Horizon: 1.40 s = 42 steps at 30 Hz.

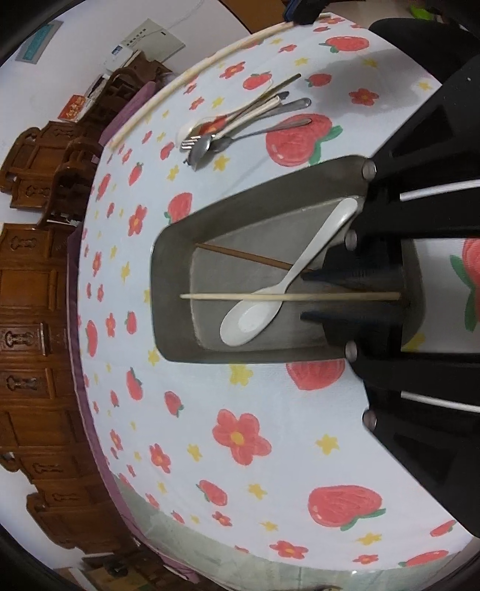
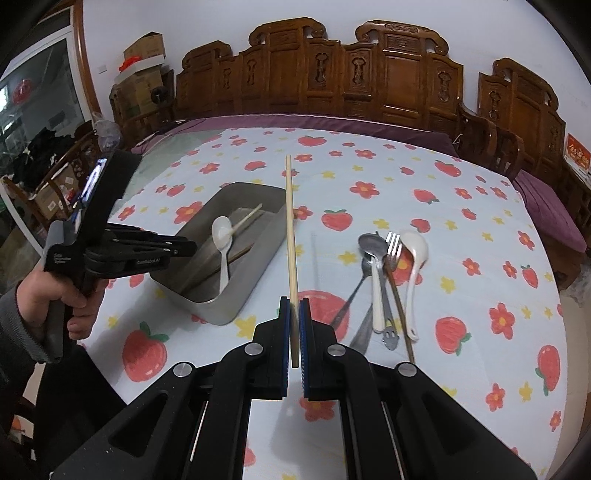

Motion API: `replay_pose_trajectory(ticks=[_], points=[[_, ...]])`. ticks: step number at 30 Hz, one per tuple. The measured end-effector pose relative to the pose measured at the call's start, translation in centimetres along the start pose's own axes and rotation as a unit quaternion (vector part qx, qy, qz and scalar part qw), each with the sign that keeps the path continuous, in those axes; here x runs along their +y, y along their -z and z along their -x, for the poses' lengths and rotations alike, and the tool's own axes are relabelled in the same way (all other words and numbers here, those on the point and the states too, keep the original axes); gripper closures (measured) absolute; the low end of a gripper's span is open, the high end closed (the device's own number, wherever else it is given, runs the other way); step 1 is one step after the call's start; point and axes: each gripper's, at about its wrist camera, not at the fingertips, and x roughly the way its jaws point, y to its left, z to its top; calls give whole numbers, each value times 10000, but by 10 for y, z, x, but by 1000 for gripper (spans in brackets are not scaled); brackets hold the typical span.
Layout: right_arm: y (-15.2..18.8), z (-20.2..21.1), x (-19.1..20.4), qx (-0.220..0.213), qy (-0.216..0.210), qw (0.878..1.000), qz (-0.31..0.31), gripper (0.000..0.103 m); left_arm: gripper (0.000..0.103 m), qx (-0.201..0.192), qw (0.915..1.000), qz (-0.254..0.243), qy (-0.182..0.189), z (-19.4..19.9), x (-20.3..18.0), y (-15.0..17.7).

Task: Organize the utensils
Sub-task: 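Carry the chopstick into the grey tray and open the left tool while the right tool carries its chopstick, then lower the light chopstick into the grey tray and open the right tool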

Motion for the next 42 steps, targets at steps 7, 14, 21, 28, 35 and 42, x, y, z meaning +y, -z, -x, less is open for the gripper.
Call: replay_pose_trajectory(ticks=[7, 14, 21, 28, 35, 42], points=[[-8, -24, 17, 73, -167, 9998, -96, 97, 75, -428, 9991, -1, -9, 38, 14, 7], [-19, -56, 34, 225, -488, 9977, -410, 97, 53, -924, 9954, 213, -118, 72, 40, 15], [-29, -81, 52, 399, -598, 9961, -522, 97, 22, -1373, 9888, 509, -276, 94, 60, 20], [-40, -105, 68, 632, -539, 9950, -556, 97, 12, -1542, 9854, 651, -299, 104, 75, 17], [-42, -127, 79, 884, -334, 9936, -615, 97, 12, -1567, 9832, 885, -289, 107, 88, 19], [-41, -131, 84, 746, -608, 9941, -498, 96, 12, -1535, 9841, 833, -332, 104, 86, 20]])
